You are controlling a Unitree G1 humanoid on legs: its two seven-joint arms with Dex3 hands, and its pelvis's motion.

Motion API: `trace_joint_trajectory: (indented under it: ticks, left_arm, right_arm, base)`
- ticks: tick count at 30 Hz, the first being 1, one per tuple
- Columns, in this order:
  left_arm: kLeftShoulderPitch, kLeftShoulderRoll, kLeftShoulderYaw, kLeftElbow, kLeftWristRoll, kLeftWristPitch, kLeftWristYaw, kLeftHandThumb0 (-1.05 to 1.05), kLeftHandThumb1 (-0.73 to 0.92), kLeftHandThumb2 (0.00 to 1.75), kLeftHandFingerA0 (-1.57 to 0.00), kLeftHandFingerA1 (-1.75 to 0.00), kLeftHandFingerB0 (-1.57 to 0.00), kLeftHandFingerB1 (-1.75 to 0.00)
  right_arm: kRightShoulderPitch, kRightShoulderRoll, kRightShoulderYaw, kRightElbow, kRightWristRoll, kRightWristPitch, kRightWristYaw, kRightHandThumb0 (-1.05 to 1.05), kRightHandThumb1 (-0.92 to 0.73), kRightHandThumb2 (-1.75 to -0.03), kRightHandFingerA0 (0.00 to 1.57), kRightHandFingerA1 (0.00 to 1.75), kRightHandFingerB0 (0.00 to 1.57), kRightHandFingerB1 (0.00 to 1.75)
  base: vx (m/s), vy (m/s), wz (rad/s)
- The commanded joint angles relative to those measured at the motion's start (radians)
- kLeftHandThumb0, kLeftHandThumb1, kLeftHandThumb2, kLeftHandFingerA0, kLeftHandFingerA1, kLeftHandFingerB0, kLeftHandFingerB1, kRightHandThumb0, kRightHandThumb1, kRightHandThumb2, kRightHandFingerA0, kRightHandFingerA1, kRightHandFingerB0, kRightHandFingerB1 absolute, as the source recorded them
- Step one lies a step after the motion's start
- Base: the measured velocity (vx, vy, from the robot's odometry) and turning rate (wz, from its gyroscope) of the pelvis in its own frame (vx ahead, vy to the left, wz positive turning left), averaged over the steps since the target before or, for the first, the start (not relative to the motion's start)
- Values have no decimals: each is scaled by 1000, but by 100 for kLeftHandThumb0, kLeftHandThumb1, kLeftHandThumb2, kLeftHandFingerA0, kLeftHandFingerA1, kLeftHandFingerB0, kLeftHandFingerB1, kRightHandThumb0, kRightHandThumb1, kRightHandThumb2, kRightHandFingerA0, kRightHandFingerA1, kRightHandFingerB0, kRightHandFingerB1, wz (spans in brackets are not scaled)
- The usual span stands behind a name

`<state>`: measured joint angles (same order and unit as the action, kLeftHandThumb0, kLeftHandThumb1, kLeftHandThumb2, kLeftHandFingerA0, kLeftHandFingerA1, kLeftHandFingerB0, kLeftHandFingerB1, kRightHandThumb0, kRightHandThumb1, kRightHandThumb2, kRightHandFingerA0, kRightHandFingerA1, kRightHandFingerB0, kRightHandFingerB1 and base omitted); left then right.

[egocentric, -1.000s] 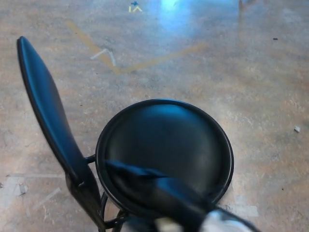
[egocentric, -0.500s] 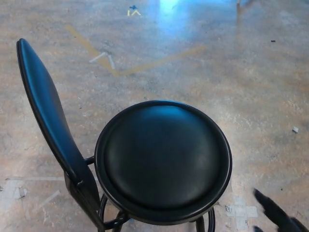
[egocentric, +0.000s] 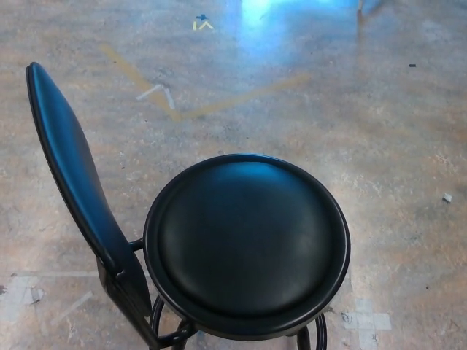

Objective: Use the right hand to rotate the back of the chair to its left.

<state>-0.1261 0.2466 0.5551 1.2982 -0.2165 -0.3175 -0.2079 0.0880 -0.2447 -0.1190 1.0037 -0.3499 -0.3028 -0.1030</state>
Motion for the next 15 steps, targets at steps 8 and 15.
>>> trace_joint_trajectory:
  ticks: [8,15]
  left_arm:
    - [28,2,-18,16,-9,-1,24,-49,50,54,-53,-54,-56,-48]
    - [31,10,-27,19,-2,4,37,-48,50,55,-54,-53,-55,-47]
  right_arm:
    - [-71,60,-141,293,141,-90,-153,-54,-74,-68,6,16,10,23]
    - [-87,54,-129,298,155,-106,-152,-54,-72,-67,5,15,9,22]
  base:
    - [0,0,0]
    - [0,0,0]
